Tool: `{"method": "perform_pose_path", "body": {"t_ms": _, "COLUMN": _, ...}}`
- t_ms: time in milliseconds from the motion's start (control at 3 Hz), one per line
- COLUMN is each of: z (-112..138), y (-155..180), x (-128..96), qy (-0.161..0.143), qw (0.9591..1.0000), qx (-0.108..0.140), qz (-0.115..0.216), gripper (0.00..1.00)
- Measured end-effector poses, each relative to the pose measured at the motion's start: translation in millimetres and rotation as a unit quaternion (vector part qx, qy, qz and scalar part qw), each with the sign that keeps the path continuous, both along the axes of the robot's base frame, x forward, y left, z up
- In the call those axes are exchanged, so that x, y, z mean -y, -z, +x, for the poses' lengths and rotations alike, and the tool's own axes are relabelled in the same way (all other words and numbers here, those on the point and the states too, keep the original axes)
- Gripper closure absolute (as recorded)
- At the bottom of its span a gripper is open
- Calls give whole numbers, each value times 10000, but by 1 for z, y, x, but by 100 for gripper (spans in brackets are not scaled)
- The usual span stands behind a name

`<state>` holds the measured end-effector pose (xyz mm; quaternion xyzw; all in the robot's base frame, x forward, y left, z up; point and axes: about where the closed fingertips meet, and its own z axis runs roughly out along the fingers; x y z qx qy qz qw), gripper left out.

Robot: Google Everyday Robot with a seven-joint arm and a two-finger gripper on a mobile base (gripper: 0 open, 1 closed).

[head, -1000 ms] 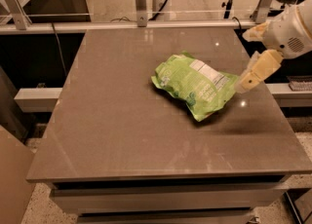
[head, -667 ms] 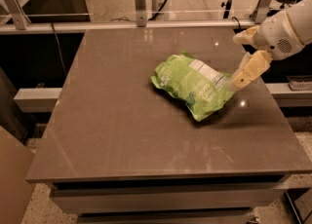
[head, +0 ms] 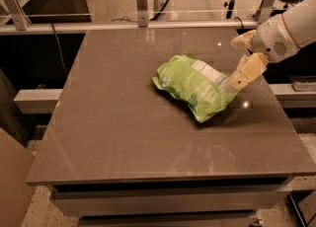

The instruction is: Pick green rice chip bag

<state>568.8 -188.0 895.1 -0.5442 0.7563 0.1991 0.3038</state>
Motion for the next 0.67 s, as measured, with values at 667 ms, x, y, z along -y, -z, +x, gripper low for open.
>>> {"method": "perform_pose_path", "body": {"t_ms": 667, "z": 15, "y": 16, "x": -32, "qy": -177, "qw": 9986, "qx": -118, "qz": 494, "gripper": 0}}
